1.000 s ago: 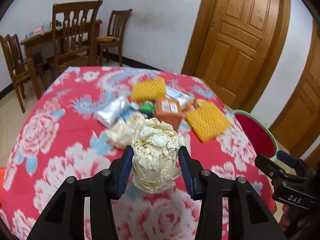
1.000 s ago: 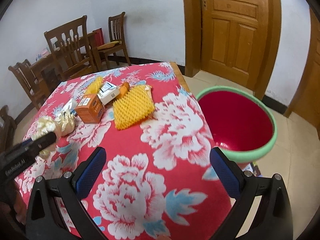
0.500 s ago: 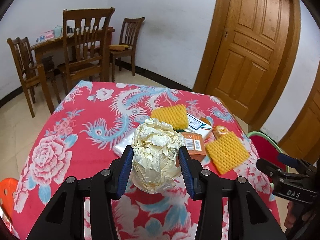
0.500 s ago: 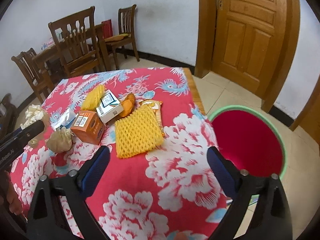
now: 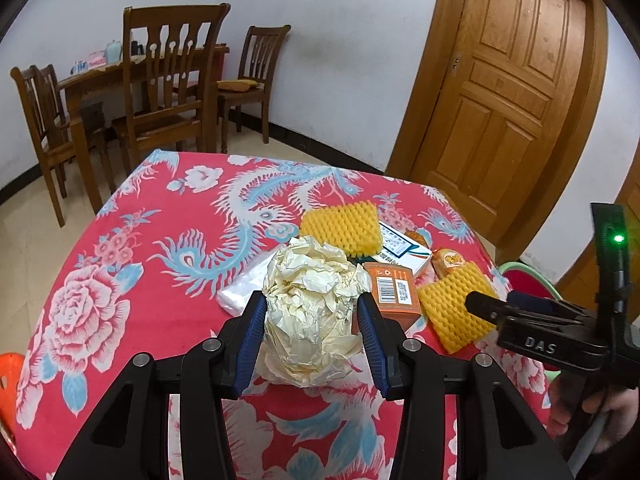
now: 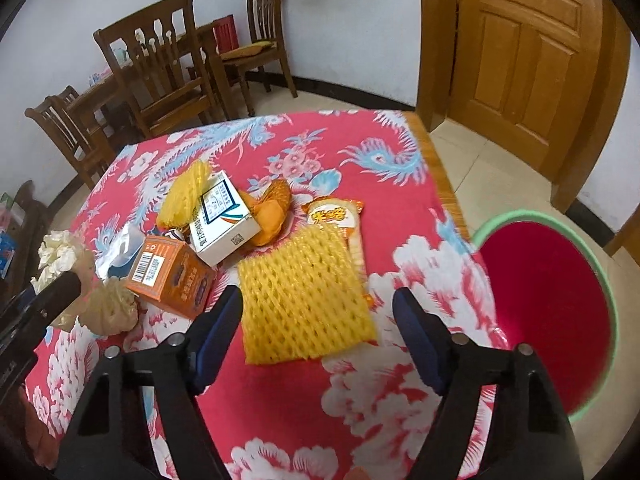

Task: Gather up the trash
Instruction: 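Grasp the yellow foam fruit net with the right gripper while the left holds the paper ball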

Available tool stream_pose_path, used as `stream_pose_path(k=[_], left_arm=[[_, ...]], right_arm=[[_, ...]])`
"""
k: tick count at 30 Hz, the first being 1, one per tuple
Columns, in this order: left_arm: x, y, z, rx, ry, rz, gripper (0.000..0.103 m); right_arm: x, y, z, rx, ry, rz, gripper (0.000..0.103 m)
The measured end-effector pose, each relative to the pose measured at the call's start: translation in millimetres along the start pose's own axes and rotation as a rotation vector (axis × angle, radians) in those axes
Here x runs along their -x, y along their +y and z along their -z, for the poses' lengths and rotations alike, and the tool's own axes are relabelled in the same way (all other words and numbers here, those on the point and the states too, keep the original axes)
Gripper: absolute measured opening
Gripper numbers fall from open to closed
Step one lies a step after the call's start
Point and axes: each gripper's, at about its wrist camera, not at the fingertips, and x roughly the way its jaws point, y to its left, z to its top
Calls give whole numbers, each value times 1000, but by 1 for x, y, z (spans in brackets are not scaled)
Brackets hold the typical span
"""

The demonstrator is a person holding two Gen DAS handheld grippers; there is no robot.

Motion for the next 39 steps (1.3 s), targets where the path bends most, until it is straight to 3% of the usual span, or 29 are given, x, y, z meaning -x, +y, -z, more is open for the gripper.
stream_pose_path(k=[7,14,39], left_arm=[[-7,3,-1,14,14,-1,47],[-8,1,0,14,20,1,47],[24,-36,-9,-32,-19,61,47]], right_arm=[[-20,1,1,15,48,-17,52],[-23,6,6,37,54,-49,15],[80,-12,13,15,-167,-78,12]])
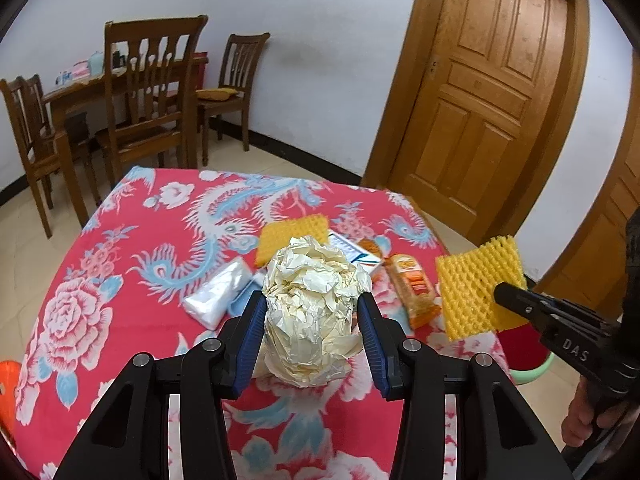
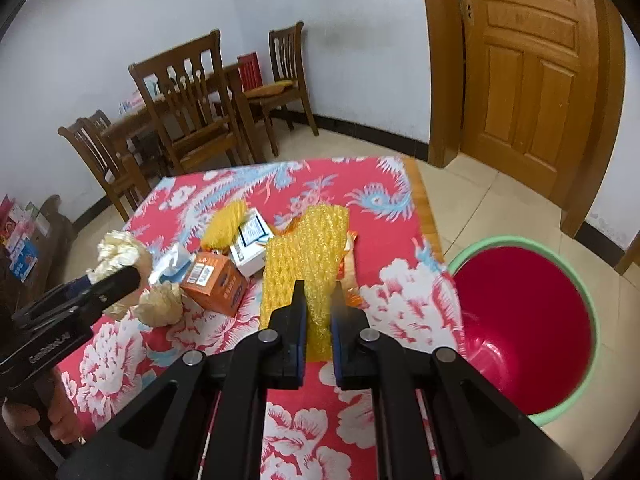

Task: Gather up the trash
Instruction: 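Carry both items over the red bucket and open both grippers to drop them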

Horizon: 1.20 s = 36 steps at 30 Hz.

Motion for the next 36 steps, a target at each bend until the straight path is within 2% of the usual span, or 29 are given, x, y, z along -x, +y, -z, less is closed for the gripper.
stream_pose_path(k=[10,18,28,36], left_arm=[[0,-29,-6,-33,3,48,47],[-10,-61,-10,-82,14,101,47],[-25,-104,-11,-140,31,176,47],[-46,-143,-9,-194,55,242,47]], right_arm=[[45,-26,-1,-28,-104,36,12],[68,-55,2,-70,-147,100,12],[72,-98,8,-139,-152,169,12],[64,-135,22,-202,-117,215,12]])
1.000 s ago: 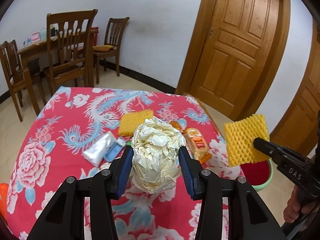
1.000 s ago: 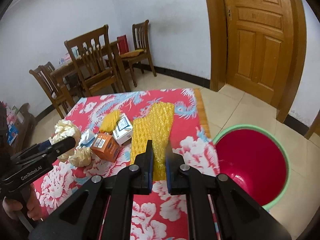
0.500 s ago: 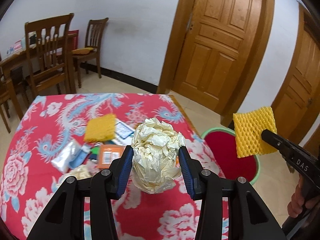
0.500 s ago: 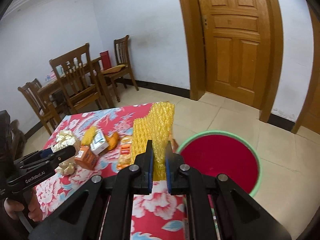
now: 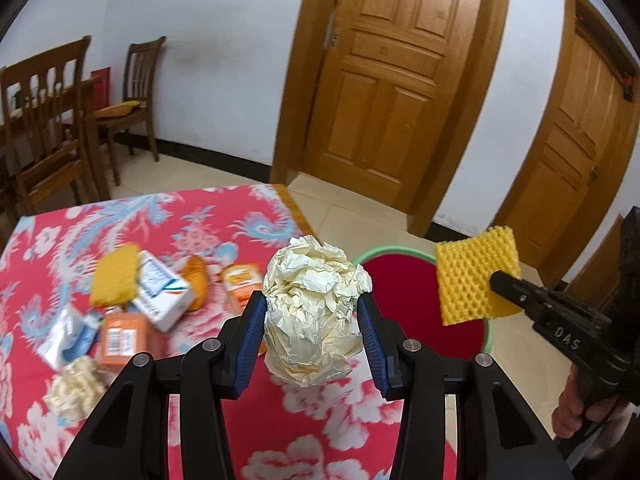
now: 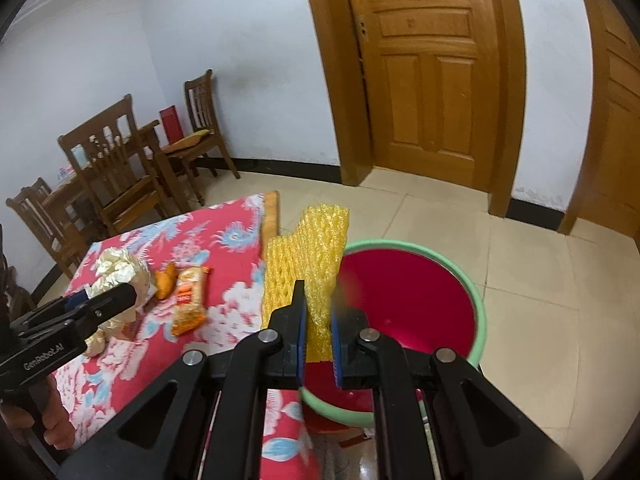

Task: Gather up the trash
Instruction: 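Carry both items over the red bucket and open both grippers to drop them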

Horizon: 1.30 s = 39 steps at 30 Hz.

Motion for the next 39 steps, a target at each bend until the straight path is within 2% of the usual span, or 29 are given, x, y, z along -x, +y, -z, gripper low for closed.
stream_pose_path(k=[21,24,30,35,39], left_arm=[[-89,-76,5,-133,134,99,48],[-99,-82,9,-146,158,104,52],[-105,-86,13,-150,174,84,65],[-103,-83,12,-144,170,72,67],[-97,-81,10,-134,159,69,67]], right_arm=[[-39,-78,22,-121,101,84,13],[-40,-82,24,-129,107,87,13],[-42,-86,25,-143,109,99,16],[-43,-88,26,-154,113,95,23],[-38,-87,25,-156,103,96,23]])
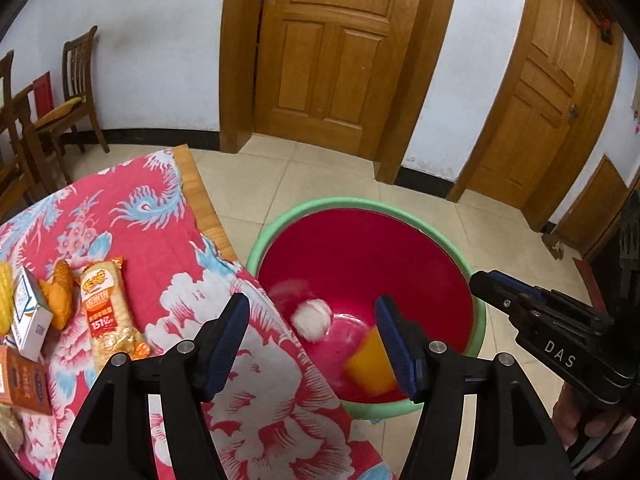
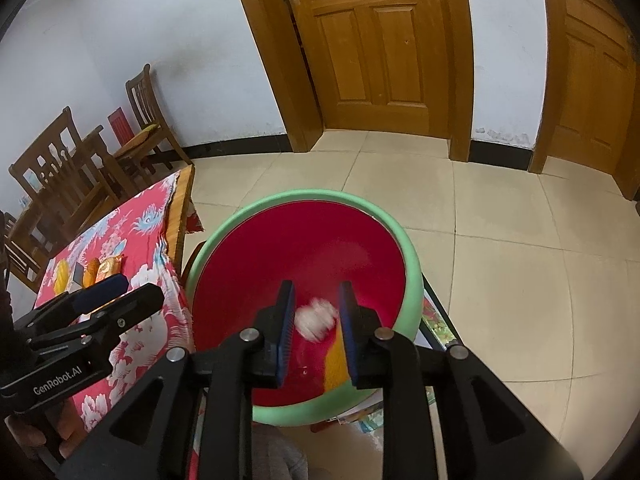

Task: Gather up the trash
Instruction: 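Move both open grippers back over the table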

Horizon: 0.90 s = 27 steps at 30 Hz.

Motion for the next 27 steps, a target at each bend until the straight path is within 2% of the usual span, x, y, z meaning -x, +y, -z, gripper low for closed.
stream_pose_path(k=[4,12,21,27], left_arm=[[9,4,0,11,-12,-8,67],[35,14,7,38,-39,-35,67],[72,44,19,98,-77,-90,67],[94,68,31,148,-103,-137,67]], right_arm=[[5,3,-1,0,-11,-4,23],[30,19,4,15,-39,-42,32],[54,48,9,50,-63,-101,37],[57,66,15,67,-47,-136,40]])
